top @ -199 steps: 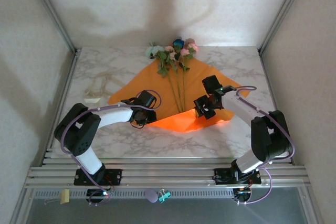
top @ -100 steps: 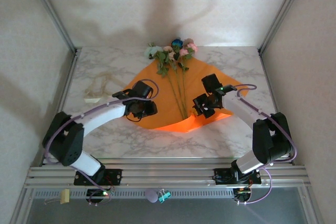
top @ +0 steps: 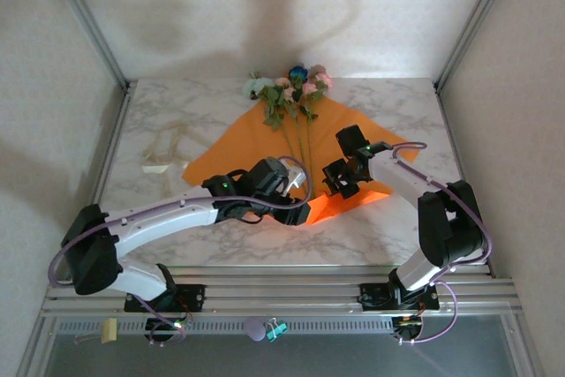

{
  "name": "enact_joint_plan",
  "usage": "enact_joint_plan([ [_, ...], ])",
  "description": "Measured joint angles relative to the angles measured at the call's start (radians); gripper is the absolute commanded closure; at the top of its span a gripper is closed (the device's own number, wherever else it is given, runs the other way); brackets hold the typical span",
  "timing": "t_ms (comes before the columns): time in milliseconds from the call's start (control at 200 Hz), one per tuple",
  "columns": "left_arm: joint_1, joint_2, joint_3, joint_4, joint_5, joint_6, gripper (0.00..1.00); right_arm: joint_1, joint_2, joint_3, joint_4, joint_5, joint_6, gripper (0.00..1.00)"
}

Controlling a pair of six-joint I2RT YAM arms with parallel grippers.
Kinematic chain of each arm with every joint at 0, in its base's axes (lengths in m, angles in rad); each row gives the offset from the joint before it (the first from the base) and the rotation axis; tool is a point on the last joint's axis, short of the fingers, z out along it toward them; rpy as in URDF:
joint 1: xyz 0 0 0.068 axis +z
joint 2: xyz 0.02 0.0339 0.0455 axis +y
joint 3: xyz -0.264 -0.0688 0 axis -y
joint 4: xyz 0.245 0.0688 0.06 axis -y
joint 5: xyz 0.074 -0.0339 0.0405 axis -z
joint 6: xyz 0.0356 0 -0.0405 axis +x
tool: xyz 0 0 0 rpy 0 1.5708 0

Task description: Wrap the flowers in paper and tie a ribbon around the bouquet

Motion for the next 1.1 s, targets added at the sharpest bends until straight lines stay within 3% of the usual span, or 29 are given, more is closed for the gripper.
enact_joint_plan([
  [195, -0.014, 0.056, 0.003, 0.031, -0.101, 0.161, 0.33, 0.000, 0.000, 0.000, 0.000, 0.000, 0.000, 1.00],
  [385, -0.014, 0.121, 0.011, 0.058, -0.102, 0.251, 0.38, 0.000, 0.000, 0.000, 0.000, 0.000, 0.000, 1.00],
  [491, 0.000, 0.160, 0.014, 0.071, -0.087, 0.260, 0.52, 0.000, 0.000, 0.000, 0.000, 0.000, 0.000, 1.00],
  [666, 0.071, 0.185, 0.014, 0.074, -0.039, 0.240, 0.87, -0.001, -0.001, 0.000, -0.008, 0.008, 0.000, 1.00],
  [821, 0.111, 0.180, 0.007, 0.092, 0.053, 0.215, 0.98, -0.001, -0.001, 0.000, -0.011, 0.009, 0.000, 1.00],
  [926, 0.116, 0.169, -0.011, 0.095, 0.128, 0.201, 1.00, -0.003, -0.001, 0.000, -0.012, 0.010, -0.003, 0.77],
  [1036, 0.126, 0.163, -0.032, 0.095, 0.190, 0.186, 1.00, -0.009, -0.005, 0.003, -0.018, 0.028, -0.028, 0.70],
  [1101, 0.136, 0.163, -0.039, 0.095, 0.215, 0.171, 1.00, -0.019, -0.016, 0.003, -0.019, 0.034, -0.037, 0.60],
])
